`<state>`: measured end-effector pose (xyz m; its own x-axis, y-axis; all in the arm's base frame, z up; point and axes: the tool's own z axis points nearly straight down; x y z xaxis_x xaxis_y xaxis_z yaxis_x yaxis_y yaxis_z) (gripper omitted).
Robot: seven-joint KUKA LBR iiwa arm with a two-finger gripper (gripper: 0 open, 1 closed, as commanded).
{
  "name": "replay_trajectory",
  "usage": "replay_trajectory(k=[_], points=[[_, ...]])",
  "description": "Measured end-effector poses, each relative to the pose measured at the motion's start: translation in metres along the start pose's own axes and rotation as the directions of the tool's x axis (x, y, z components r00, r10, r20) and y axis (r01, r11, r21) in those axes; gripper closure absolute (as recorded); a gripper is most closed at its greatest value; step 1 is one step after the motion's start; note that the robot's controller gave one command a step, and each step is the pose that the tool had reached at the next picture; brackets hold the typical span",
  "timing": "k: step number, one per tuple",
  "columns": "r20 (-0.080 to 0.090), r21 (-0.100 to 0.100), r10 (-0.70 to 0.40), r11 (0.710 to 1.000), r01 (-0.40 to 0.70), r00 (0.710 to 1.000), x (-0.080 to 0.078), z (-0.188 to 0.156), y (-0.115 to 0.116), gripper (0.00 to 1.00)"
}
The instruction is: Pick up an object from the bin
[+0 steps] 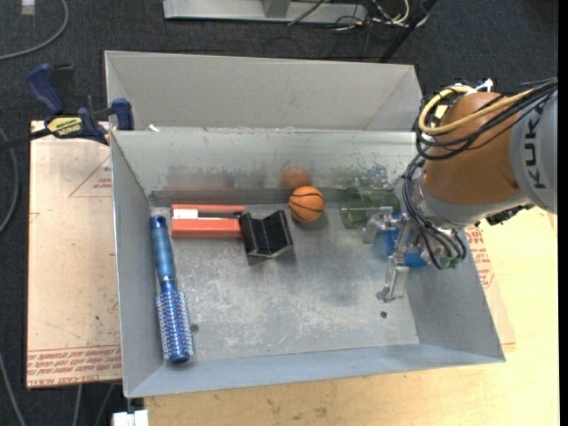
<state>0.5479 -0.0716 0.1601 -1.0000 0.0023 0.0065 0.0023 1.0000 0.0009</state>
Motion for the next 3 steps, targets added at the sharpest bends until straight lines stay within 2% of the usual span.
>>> replay_trajectory(k=[1, 2, 3], points=[[0.007, 0.001, -0.002, 1.000, 0.002, 1.000, -0.002, -0.004, 0.000, 0.00], [0.014, 0.002, 0.047, 0.999, -0.047, 0.999, -0.025, 0.028, 0.026, 0.00], [0.002, -0.004, -0.018, 1.000, 0.018, 1.000, -0.039, 0.055, 0.042, 0.00]])
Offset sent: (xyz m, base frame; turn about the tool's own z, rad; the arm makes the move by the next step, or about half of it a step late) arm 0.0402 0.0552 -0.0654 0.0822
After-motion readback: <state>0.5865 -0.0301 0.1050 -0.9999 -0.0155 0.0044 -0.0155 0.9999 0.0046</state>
